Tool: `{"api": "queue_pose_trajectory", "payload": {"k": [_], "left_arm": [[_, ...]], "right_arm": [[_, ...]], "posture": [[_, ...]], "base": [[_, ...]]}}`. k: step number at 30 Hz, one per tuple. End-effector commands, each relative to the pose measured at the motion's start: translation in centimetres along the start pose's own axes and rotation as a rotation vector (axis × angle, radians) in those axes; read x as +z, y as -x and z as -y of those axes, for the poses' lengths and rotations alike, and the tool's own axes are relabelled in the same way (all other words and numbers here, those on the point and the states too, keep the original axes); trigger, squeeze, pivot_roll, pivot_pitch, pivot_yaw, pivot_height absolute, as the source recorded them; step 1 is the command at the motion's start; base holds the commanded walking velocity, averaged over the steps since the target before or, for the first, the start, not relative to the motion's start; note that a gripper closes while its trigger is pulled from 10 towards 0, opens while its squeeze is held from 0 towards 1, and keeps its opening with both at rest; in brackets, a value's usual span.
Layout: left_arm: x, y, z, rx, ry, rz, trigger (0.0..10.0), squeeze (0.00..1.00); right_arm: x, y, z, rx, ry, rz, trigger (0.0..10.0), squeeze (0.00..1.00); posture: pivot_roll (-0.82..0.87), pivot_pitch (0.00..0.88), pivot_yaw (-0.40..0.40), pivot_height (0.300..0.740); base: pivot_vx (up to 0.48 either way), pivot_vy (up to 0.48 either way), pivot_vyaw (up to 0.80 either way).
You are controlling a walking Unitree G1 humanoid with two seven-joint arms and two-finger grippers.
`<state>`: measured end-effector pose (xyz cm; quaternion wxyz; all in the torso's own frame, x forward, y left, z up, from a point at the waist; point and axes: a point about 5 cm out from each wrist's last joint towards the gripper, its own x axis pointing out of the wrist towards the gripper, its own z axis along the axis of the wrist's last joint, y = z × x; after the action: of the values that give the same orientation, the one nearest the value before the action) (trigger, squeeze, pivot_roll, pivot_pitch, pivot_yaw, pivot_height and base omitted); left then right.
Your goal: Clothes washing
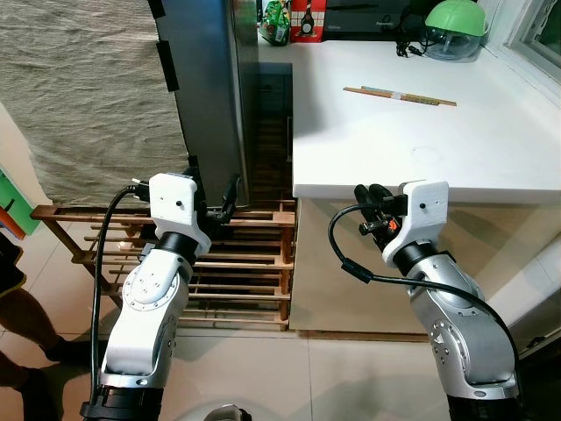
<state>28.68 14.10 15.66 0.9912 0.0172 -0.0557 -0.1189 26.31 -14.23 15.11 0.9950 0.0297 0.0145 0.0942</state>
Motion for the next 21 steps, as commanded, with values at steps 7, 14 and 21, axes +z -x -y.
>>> {"api": "queue_pose_trajectory", "payload": {"k": [7, 14, 21], "left_arm": [[-3.6, -0.7, -0.2, -0.003, -0.072, -0.332, 10.0, 0.0], [-2.7, -1.2, -0.8, 0.027, -0.089, -0.318, 10.0, 0.0], [-2.1, -1.4, -1.9, 0.067, -0.1, -0.289, 10.0, 0.0]], "right_arm": [[-2.9, 5.0, 3.0, -0.337, -0.065, -0.124, 10.0, 0.0], [-2.0, 5.1, 2.8, -0.342, -0.08, -0.085, 10.0, 0.0], [-1.0, 3.6, 2.9, -0.309, 0.111, -0.053, 10.0, 0.0]], "posture": [[-0.12, 0.0, 0.156, 0.74], [-0.12, 0.0, 0.141, 0.74], [-0.09, 0.0, 0.093, 0.74]], "base": [[0.0, 0.0, 0.0], [0.0, 0.0, 0.0], [0.0, 0.0, 0.0]]}}
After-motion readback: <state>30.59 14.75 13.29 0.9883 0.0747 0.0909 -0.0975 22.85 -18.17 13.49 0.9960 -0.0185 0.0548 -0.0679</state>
